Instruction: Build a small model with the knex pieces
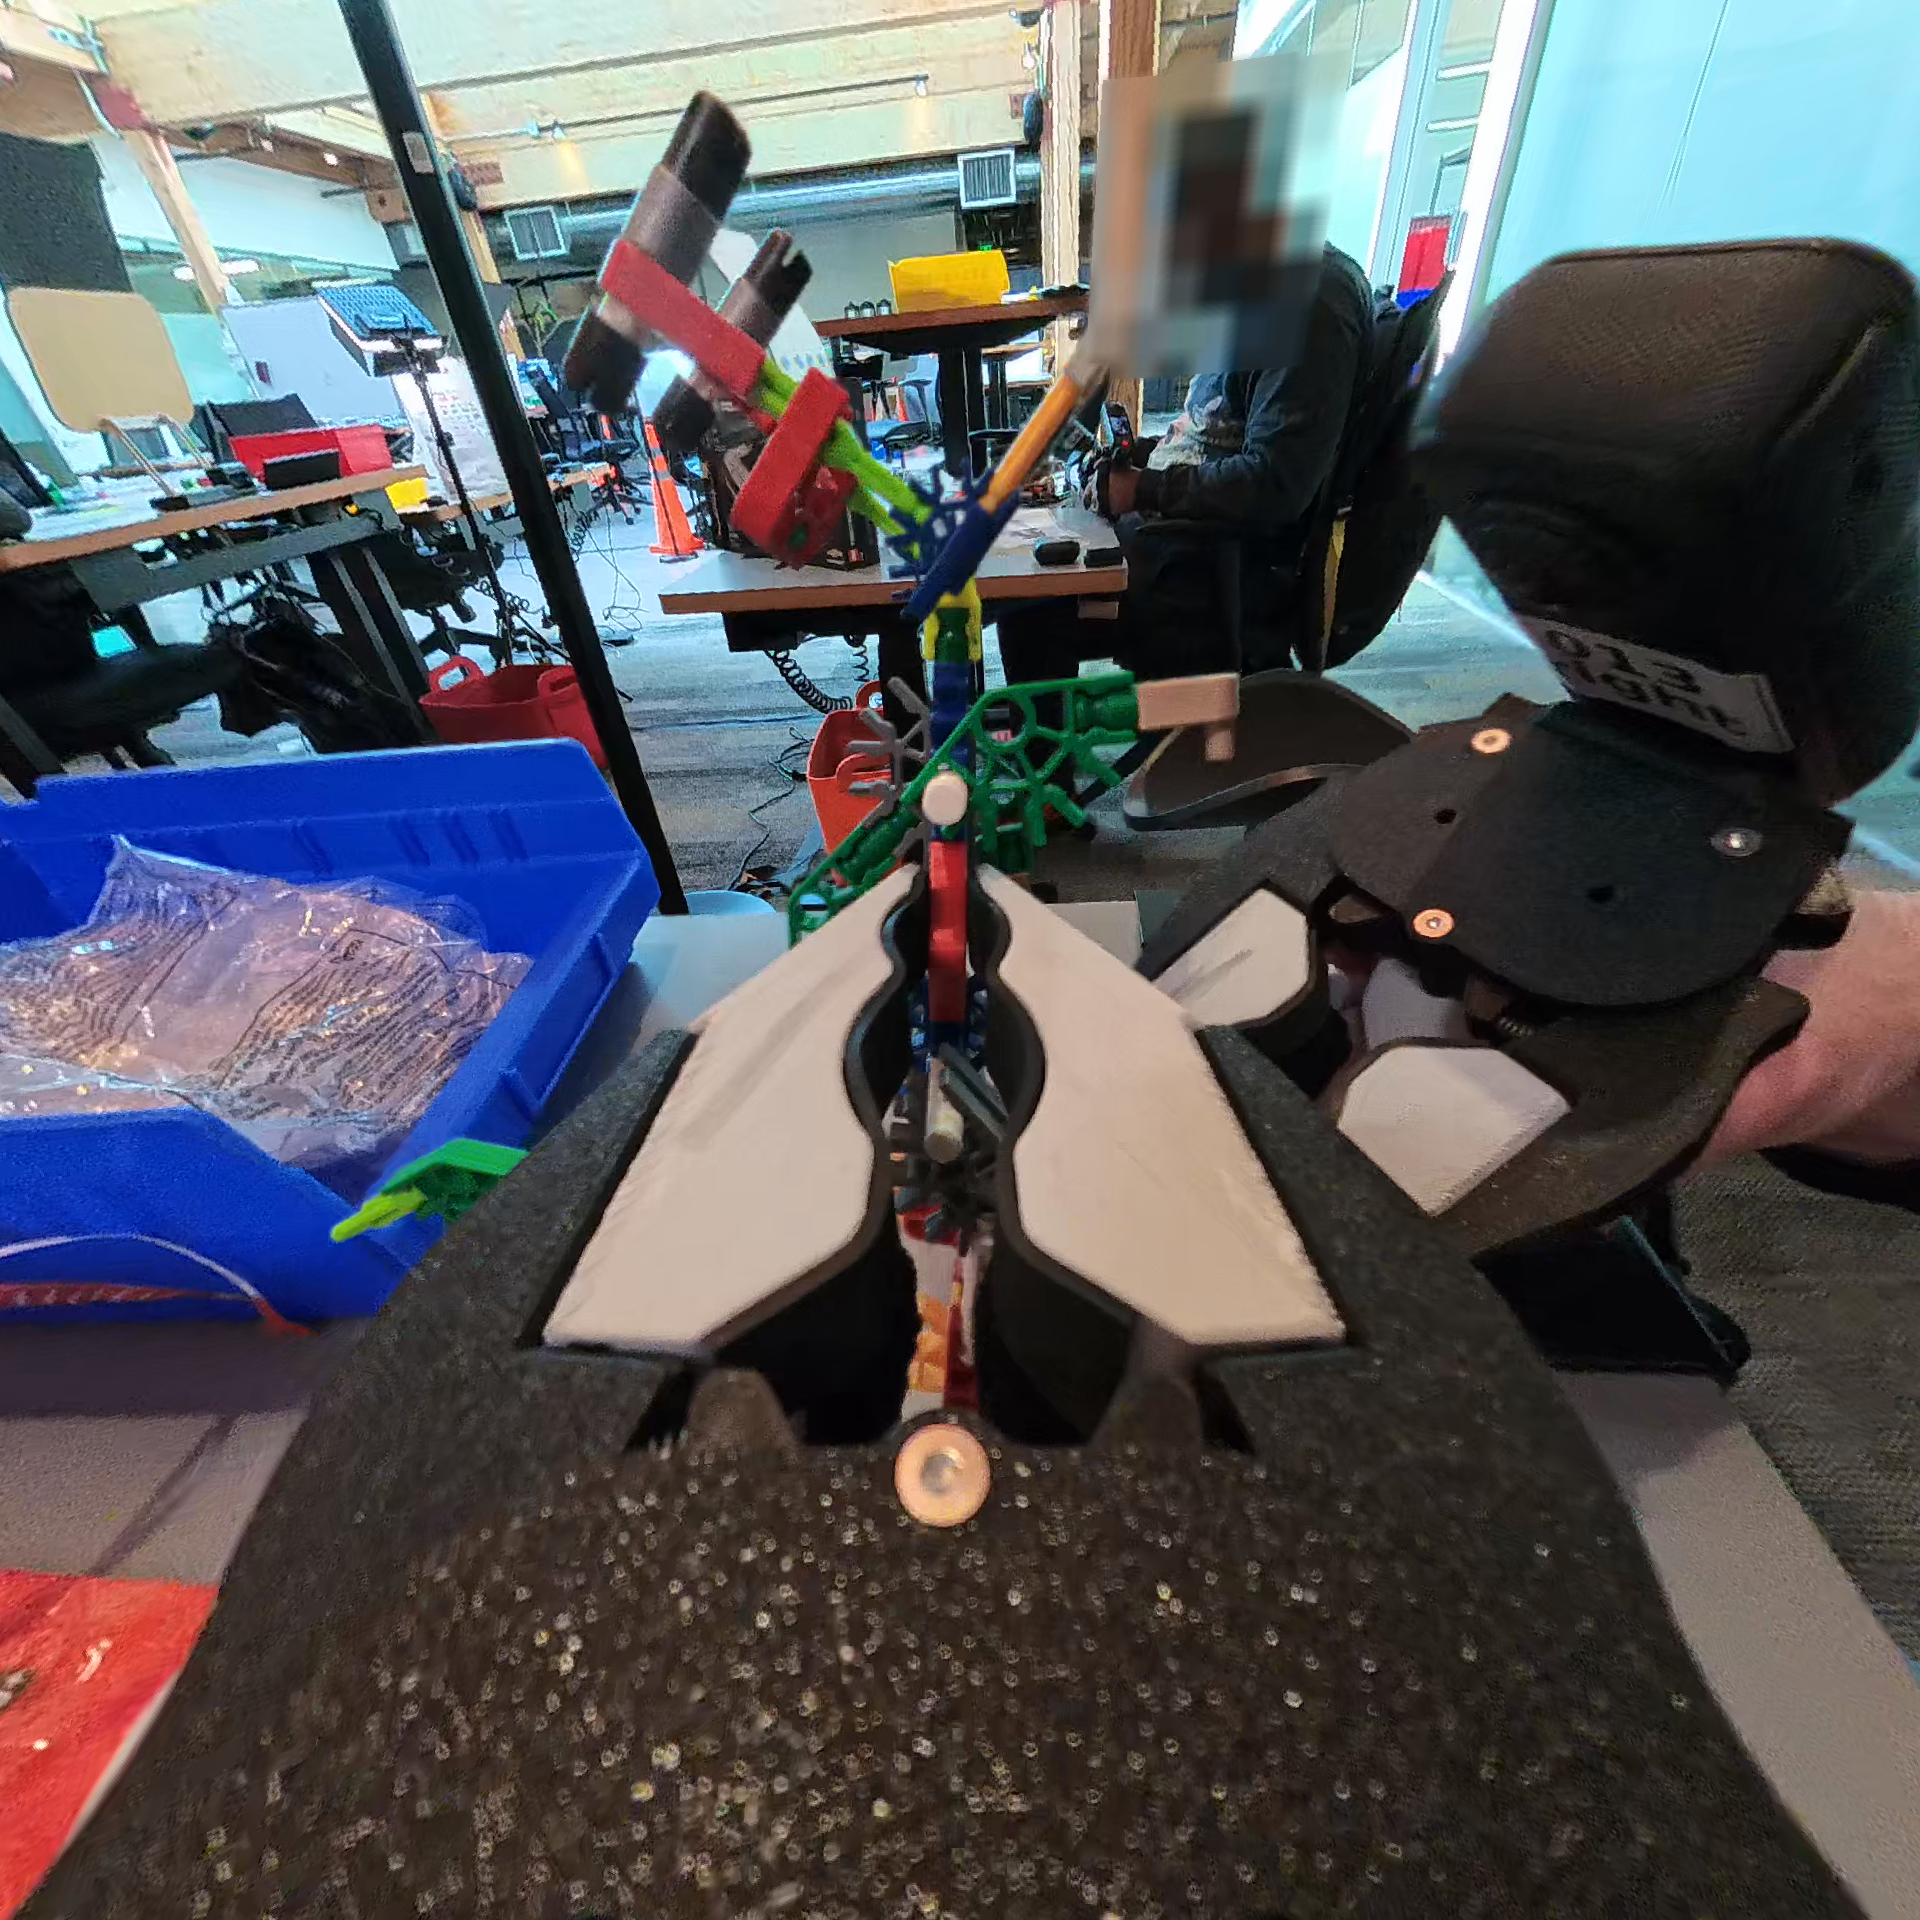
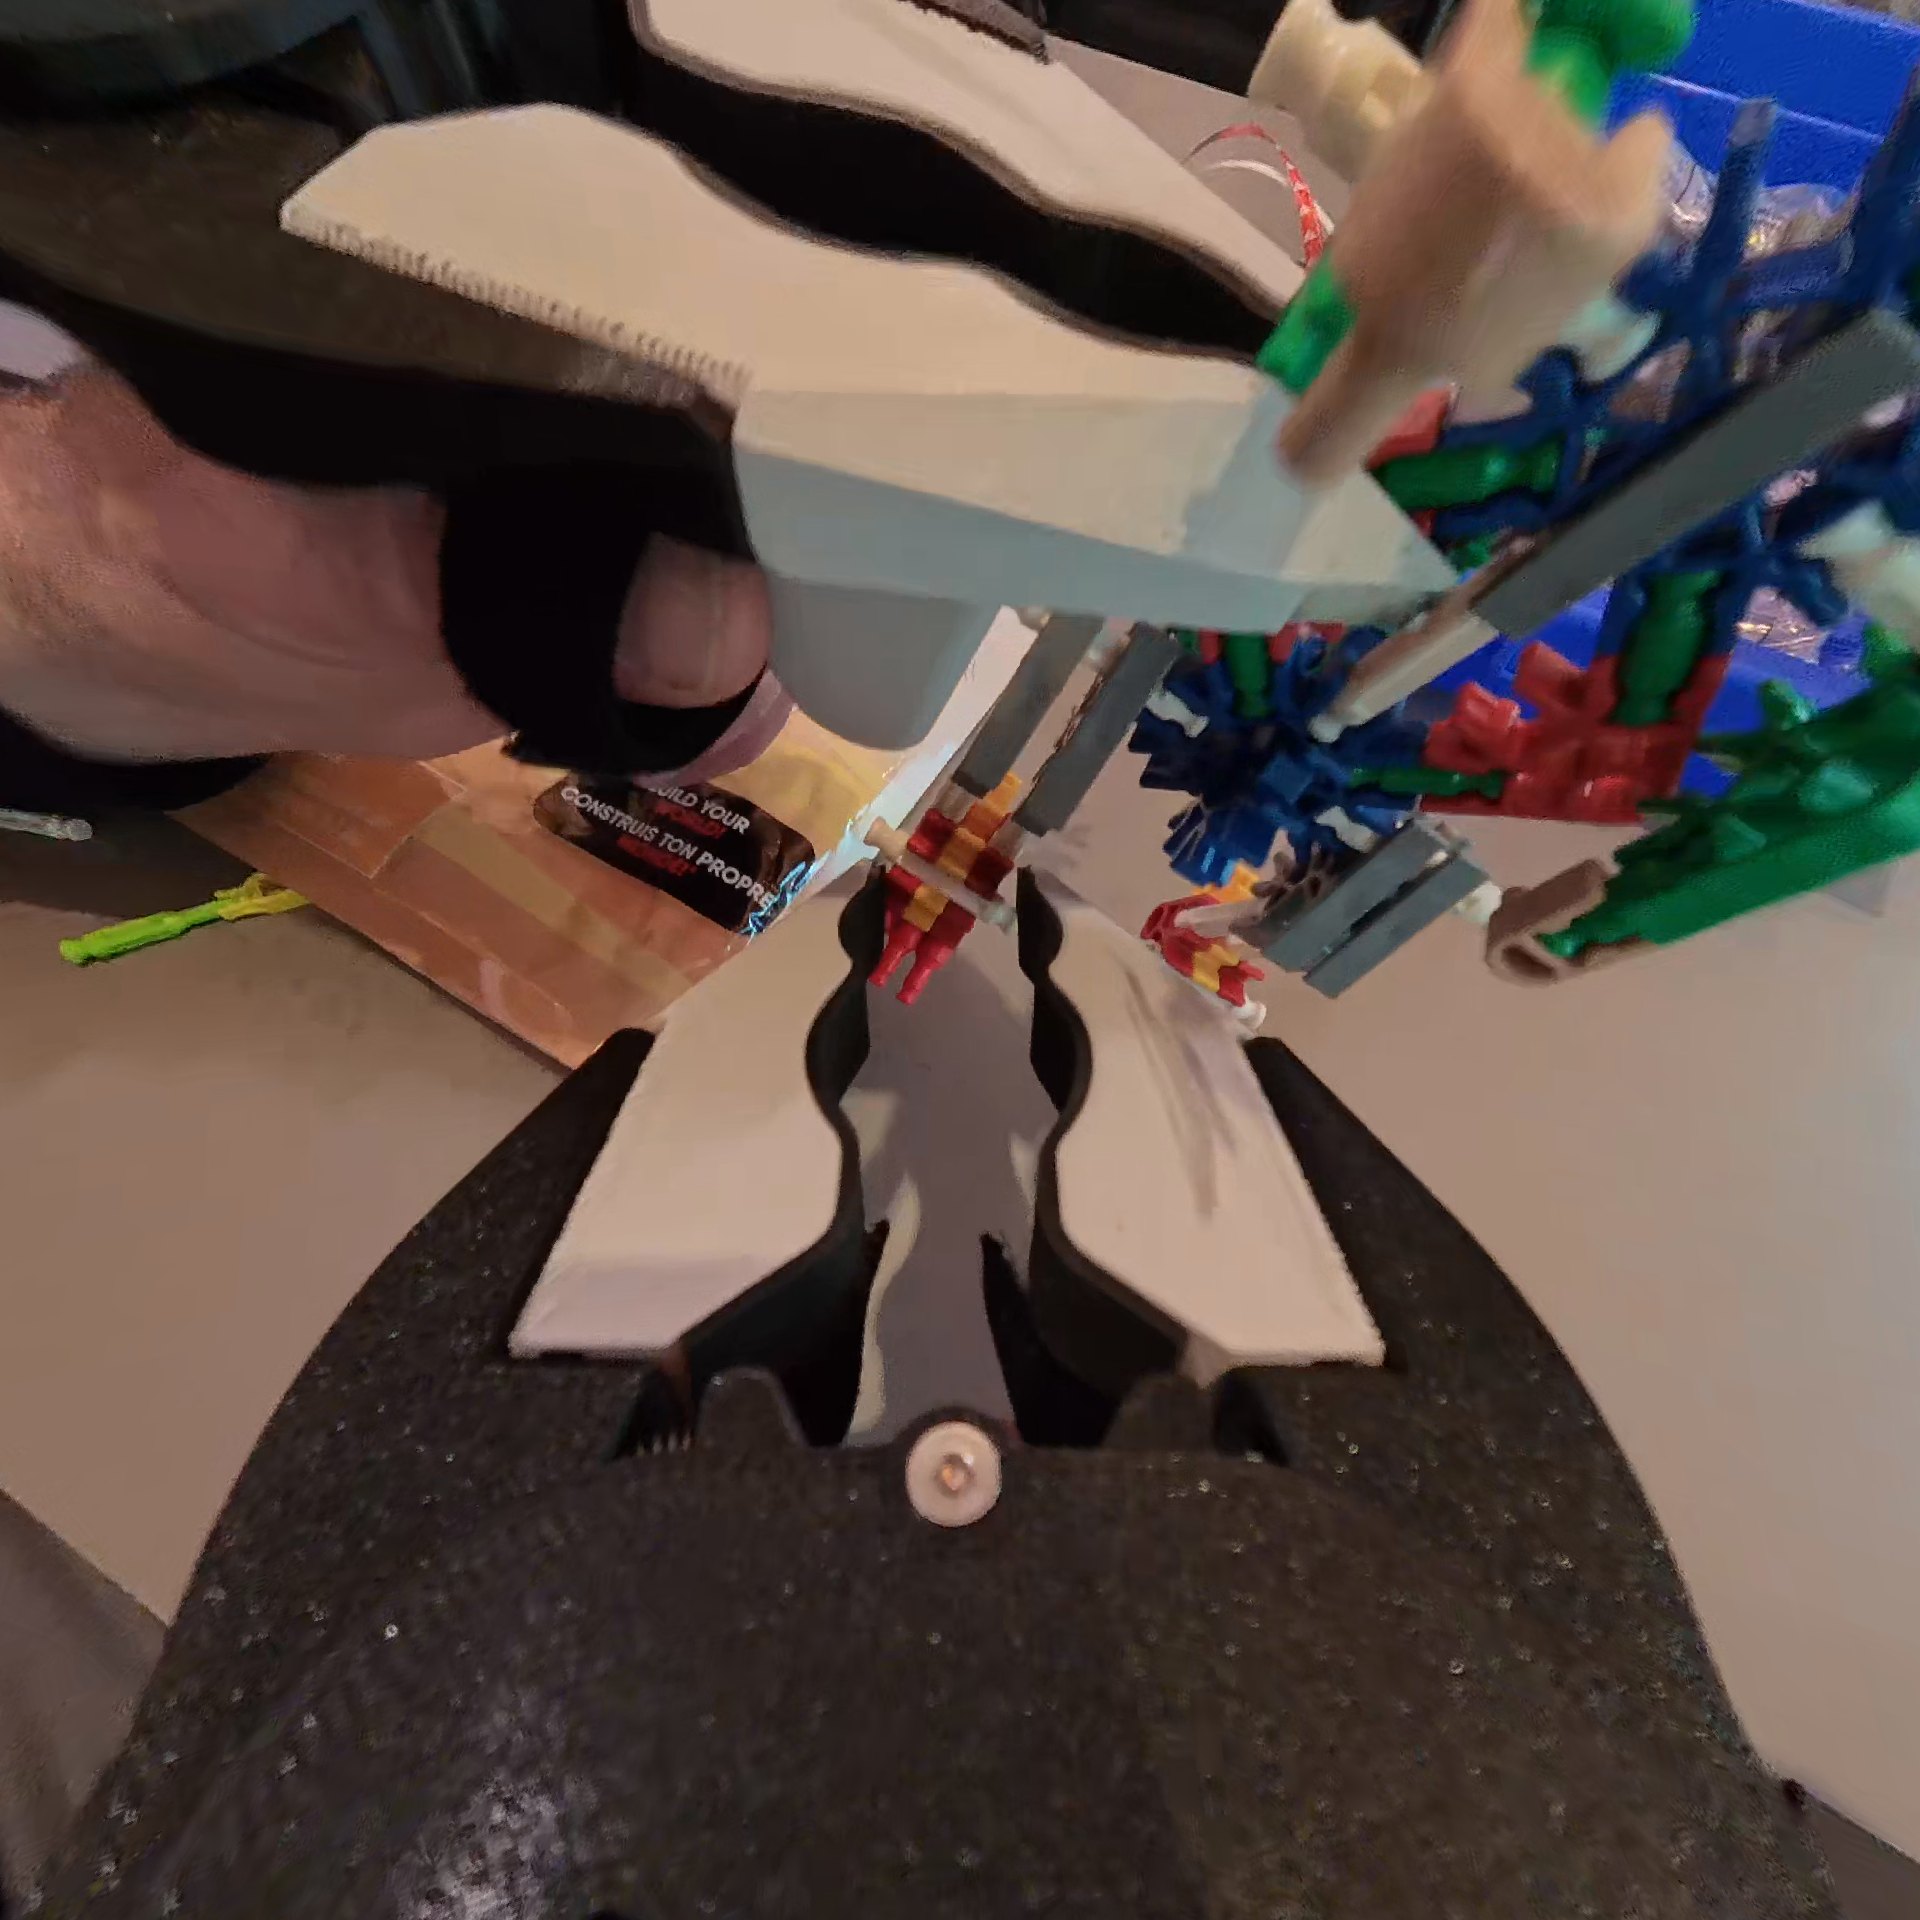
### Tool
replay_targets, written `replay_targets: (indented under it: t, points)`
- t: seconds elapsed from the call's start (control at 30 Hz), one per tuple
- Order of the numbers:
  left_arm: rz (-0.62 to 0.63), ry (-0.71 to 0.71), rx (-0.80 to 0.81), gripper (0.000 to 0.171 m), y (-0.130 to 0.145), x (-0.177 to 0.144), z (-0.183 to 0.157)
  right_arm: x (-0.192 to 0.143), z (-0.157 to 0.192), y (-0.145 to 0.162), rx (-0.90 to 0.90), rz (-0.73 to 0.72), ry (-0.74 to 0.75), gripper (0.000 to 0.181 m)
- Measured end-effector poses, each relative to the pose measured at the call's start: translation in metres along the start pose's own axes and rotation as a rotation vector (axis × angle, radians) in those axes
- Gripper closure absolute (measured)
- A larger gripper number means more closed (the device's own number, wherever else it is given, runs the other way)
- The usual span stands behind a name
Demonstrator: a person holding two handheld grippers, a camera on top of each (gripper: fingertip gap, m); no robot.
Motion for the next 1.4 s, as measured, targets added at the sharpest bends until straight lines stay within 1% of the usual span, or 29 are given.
replay_targets:
  t: [0.07,0.17,0.3,0.37,0.43,0.5,0.57,0.63,0.67,0.83,0.9,1.0,1.1,1.27,1.4]
  points:
    - [-0.002,0.006,-0.038,0.168,0.003,0.0,0.005,-0.002,0.0,0.006,0.001,0.022,0.004,0.158]
    - [0.002,0.003,-0.055,0.167,0.009,0.001,0.012,-0.007,-0.001,0.015,0.022,0.051,-0.003,0.157]
    - [0.047,-0.019,-0.014,0.166,0.022,0.003,0.018,-0.012,-0.003,0.026,0.002,0.114,0.019,0.156]
    - [0.07,-0.018,-0.02,0.167,0.027,0.002,0.019,-0.015,-0.007,0.028,-0.017,0.134,0.05,0.162]
    - [0.076,-0.024,0.004,0.168,0.027,0.0,0.02,-0.015,-0.008,0.033,-0.021,0.172,0.042,0.161]
    - [0.067,-0.045,-0.011,0.168,0.028,-0.003,0.024,-0.012,-0.008,0.04,-0.049,0.222,0.049,0.159]
    - [0.07,-0.045,-0.02,0.168,0.029,-0.004,0.027,-0.01,-0.008,0.036,-0.007,0.195,0.05,0.149]
    - [0.081,-0.047,-0.015,0.167,0.029,-0.005,0.027,-0.008,-0.01,0.029,0.052,0.154,0.06,0.13]
    - [0.086,-0.039,-0.015,0.167,0.03,-0.006,0.026,-0.007,-0.012,0.029,0.057,0.157,0.078,0.124]
    - [0.119,-0.055,0.021,0.167,0.036,-0.01,0.026,0.012,-0.016,0.033,0.089,0.186,0.081,0.121]
    - [0.131,-0.061,0.038,0.167,0.037,-0.011,0.025,0.017,-0.018,0.036,0.075,0.208,0.104,0.122]
    - [0.142,-0.074,0.069,0.167,0.039,-0.012,0.026,0.019,-0.02,0.036,0.054,0.229,0.131,0.122]
    - [0.15,-0.082,0.105,0.167,0.04,-0.013,0.025,0.012,-0.021,0.034,0.046,0.216,0.172,0.121]
    - [0.172,-0.083,0.133,0.167,0.041,-0.013,0.025,0.018,-0.021,0.042,0.044,0.238,0.171,0.12]
    - [0.194,-0.077,0.208,0.166,0.041,-0.017,0.024,0.02,-0.02,0.041,0.038,0.238,0.155,0.121]
Point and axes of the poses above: each gripper's, where its closed fingertips meet, x out along the fingers, y out of its underside, z = x × y across the jaws, the point moved 3 cm from there along -x, back along the fingers, and after that the axes turned 11 degrees about -x, right-handed, at the moved point
